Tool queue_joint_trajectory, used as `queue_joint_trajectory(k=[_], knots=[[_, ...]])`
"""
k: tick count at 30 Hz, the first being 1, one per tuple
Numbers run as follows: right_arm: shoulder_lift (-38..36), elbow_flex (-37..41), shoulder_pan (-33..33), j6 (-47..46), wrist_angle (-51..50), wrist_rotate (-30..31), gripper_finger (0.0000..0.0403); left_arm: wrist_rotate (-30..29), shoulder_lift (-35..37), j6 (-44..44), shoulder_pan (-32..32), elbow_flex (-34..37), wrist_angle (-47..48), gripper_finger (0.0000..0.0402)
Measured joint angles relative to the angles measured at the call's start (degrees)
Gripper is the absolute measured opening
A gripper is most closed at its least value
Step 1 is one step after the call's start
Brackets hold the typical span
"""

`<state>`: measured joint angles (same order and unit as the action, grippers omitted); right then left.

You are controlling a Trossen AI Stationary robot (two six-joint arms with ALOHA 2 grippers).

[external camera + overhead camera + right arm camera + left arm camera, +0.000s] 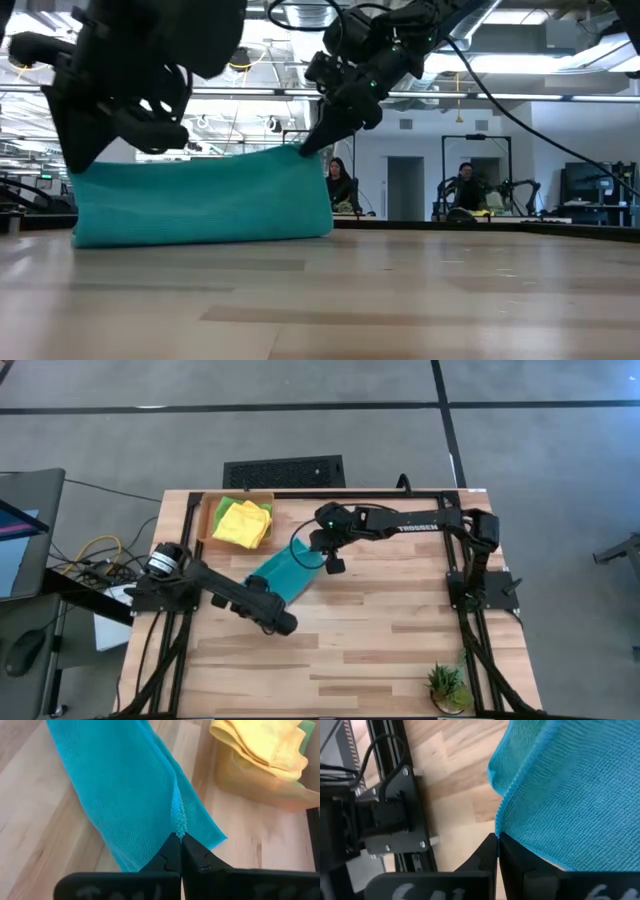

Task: Fold microfiber towels
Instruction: Fold the blue microfiber towel

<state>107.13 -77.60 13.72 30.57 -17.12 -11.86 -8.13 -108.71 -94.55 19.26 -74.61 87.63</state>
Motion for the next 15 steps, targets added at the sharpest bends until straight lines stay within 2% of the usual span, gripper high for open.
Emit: queue_joint_trajectory(k=[4,15], knots=[[0.0,0.0,0.0,0.0,0.2,0.0,0.0011,-0.3,0.0,2.4,-1.7,0.0,-0.1,0.0],[0.0,0.0,-0.1,2.9,1.9,0.0,0.0012,-0.2,0.0,0.6,-3.5,1.8,-0.2,0.0]])
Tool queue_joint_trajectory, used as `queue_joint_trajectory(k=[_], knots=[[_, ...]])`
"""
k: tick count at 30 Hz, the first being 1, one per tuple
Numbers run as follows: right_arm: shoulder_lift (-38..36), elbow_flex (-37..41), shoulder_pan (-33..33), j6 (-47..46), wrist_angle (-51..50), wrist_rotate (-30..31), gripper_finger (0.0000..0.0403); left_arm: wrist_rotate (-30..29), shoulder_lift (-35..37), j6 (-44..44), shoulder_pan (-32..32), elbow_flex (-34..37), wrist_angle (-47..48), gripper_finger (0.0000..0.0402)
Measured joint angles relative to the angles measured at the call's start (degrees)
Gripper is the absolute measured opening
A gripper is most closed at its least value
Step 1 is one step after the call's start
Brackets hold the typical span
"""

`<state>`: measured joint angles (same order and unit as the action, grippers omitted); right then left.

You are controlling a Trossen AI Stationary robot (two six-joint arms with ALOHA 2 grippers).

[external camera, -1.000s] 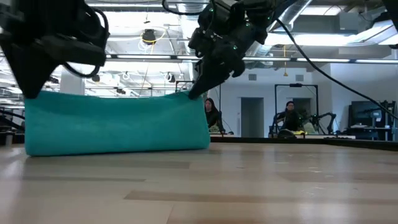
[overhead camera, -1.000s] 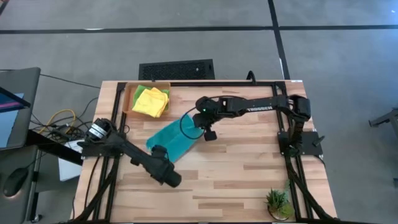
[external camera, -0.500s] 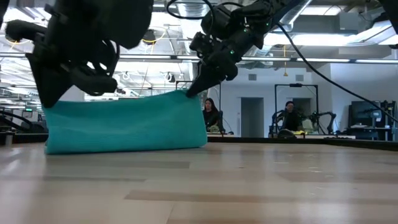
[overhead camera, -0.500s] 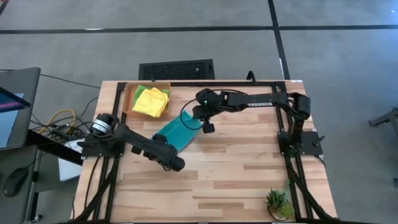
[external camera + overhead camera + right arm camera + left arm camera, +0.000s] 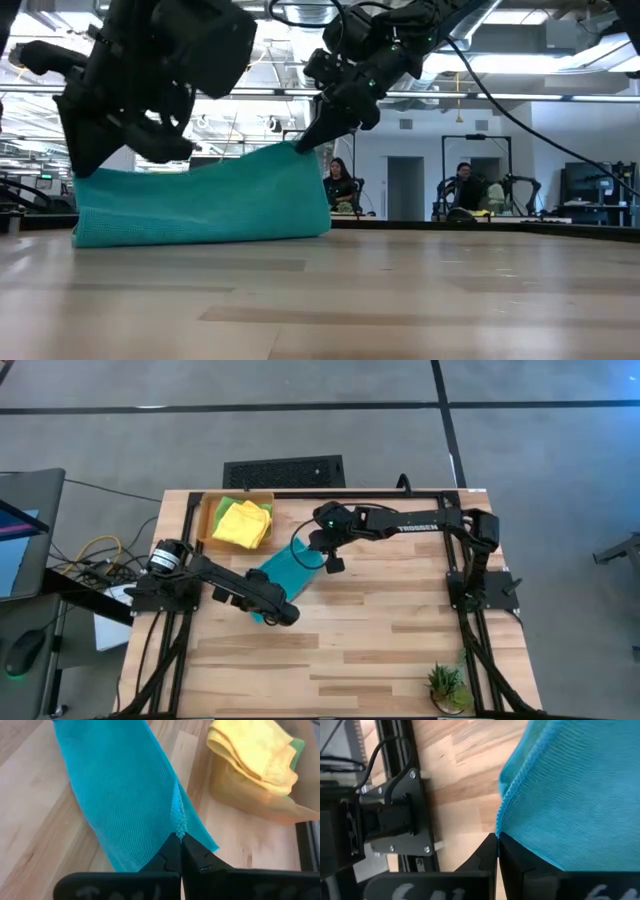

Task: Fold microfiber towels
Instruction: Fold the blue microfiber towel

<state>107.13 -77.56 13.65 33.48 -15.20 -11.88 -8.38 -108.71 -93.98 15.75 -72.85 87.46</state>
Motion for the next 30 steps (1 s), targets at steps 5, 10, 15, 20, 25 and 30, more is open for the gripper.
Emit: queue_joint_trajectory(k=[5,10,15,20,25,30], knots=[[0.0,0.0,0.0,0.1,1.5,0.0,0.0012,0.8,0.0,-0.4,0.0,1.9,0.1,0.0],[3.0,-0.1,0.2,1.5,4.7,0.0,0.0012,-0.4,0.0,-0.3,0.0,2.2,-0.4,0.0],[6.5,-0.4,0.3,2.7,3.7,0.2,0.0012,0.4,0.0,-1.0,-0.1,4.3,-1.4,0.0],[6.7,-0.4,0.3,3.1,4.8,0.1,0.0014,-0.2,0.0,-0.5,-0.2,4.8,-2.0,0.0],[6.6,-0.5,0.8,3.1,7.6,0.2,0.0034,-2.6,0.0,0.9,-0.4,4.8,-3.2,0.0007],[6.6,-0.5,0.7,3.1,7.5,0.2,0.0075,-4.1,0.0,2.9,-1.1,4.8,-3.2,0.0045]])
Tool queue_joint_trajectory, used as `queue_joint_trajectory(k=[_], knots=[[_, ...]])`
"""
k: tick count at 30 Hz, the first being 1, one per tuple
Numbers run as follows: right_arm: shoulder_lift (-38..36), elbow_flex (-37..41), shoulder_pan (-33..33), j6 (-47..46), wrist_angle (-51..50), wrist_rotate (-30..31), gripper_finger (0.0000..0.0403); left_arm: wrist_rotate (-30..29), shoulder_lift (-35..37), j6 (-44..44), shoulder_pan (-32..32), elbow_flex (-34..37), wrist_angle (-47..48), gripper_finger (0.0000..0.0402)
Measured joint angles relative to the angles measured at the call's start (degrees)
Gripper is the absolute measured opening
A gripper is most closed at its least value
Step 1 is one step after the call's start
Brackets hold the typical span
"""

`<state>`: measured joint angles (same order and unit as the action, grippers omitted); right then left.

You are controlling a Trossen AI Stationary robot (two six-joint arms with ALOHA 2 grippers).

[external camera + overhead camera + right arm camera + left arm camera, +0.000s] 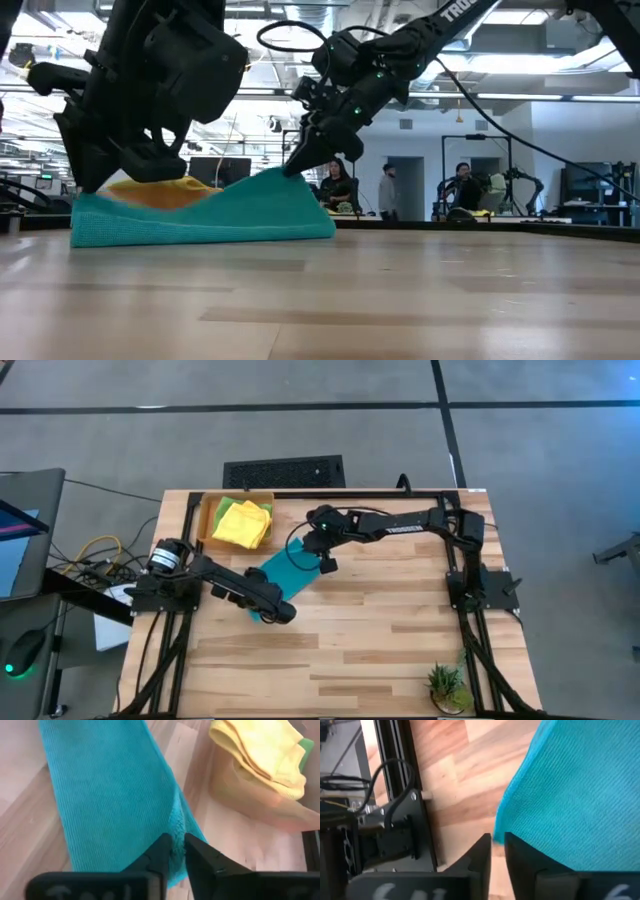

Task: Fold microfiber towels
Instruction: Fold the blue microfiber towel

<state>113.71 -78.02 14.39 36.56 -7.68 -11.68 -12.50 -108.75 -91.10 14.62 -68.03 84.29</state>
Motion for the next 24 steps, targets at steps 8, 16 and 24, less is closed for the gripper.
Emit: queue_joint_trajectory(k=[8,16,24], knots=[[0.0,0.0,-0.1,0.0,0.5,4.3,0.0169,-1.0,0.0,2.7,-2.4,0.0,0.2,0.0112],[-6.3,0.0,0.6,-5.2,-7.0,10.0,0.0222,0.3,0.0,12.5,0.1,-3.6,0.1,0.012],[-14.5,0.0,1.7,-8.3,-18.2,8.1,0.0221,5.4,0.0,19.6,5.7,-5.7,-13.5,0.0118]])
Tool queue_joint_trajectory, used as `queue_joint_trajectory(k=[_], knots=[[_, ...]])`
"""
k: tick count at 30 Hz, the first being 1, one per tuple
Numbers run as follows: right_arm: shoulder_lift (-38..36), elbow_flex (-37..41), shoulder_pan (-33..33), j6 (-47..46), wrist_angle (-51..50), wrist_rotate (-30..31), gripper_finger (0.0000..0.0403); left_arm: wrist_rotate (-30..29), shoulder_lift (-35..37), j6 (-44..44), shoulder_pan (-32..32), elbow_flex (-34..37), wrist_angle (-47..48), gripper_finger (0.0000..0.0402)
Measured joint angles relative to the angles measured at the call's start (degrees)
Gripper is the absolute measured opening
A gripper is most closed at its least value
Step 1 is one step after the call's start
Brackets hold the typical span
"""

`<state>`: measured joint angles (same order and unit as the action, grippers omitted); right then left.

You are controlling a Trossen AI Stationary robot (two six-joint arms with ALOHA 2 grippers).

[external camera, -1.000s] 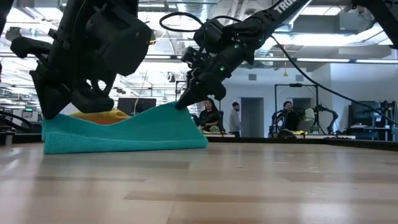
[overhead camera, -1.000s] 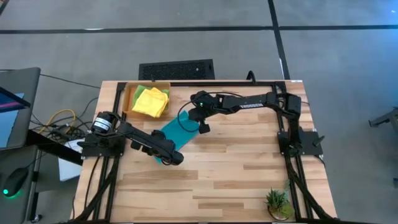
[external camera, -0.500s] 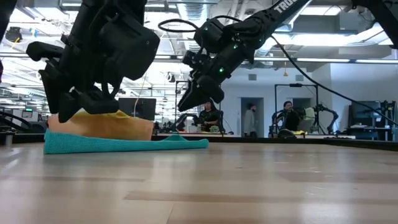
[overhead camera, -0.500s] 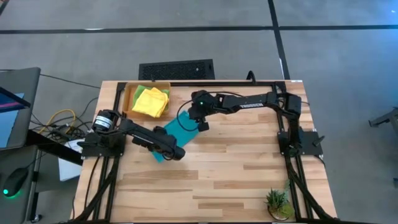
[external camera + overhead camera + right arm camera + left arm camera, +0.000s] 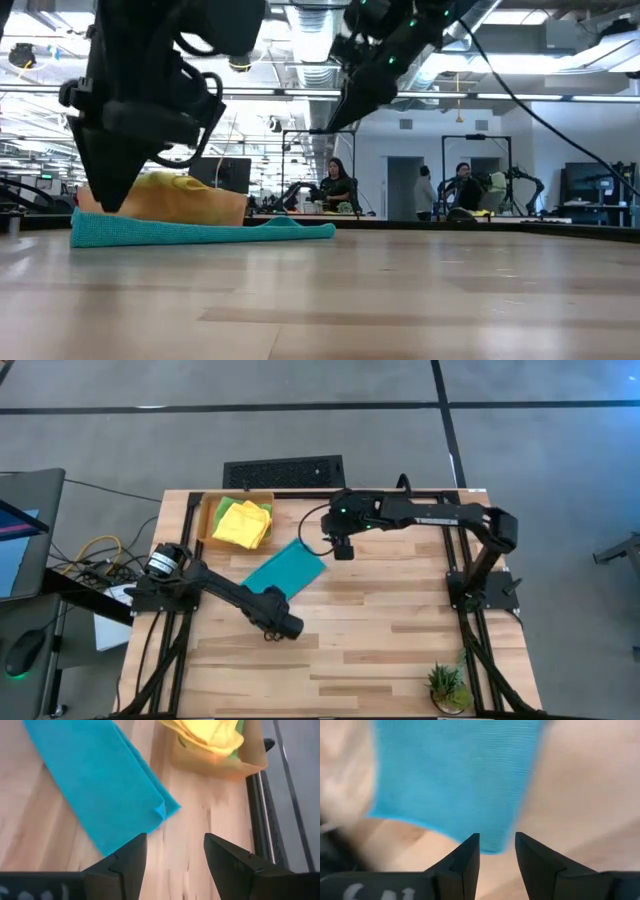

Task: Fold microfiber towels
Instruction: Fold the blue microfiber towel

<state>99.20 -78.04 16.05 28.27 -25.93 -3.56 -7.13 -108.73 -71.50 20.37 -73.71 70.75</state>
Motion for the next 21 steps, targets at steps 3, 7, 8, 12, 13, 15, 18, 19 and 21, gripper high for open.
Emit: queue_joint_trajectory(k=[3,7,8,12,13,15,18,19,21], knots=[[-1.9,0.0,-0.1,0.0,-1.8,-0.2,0.0221,-1.4,0.0,-0.1,1.0,0.0,-3.5,0.0118],[-3.4,0.0,-0.3,-0.5,-2.8,-0.1,0.0221,-3.4,0.0,-1.8,1.2,0.0,-4.8,0.0118],[-3.6,0.0,-0.5,-1.0,-2.6,-0.1,0.0221,-3.6,-0.1,-1.9,1.2,0.1,-4.9,0.0118],[-3.8,0.0,-0.7,-1.3,-3.9,-0.1,0.0221,-3.6,-0.1,-3.2,1.2,1.8,-5.2,0.0118],[-3.9,0.0,-0.8,-1.3,-4.1,-0.1,0.0221,-3.4,-0.1,-3.2,1.3,2.2,-5.2,0.0118],[-3.8,0.0,-1.1,-1.3,-4.6,-0.1,0.0221,-3.2,-0.1,-3.2,1.4,3.0,-5.4,0.0118],[-3.7,0.0,-1.5,-1.3,-5.9,-0.1,0.0221,-3.2,-0.1,-3.2,1.4,4.1,-5.4,0.0118],[-3.7,0.0,-1.7,-1.3,-5.9,-0.1,0.0221,-3.2,-0.1,-3.2,1.4,4.6,-5.5,0.0118],[-3.7,0.0,-2.1,-1.3,-6.8,-0.1,0.0221,-3.2,-0.1,-3.2,1.4,5.7,-6.9,0.0118]])
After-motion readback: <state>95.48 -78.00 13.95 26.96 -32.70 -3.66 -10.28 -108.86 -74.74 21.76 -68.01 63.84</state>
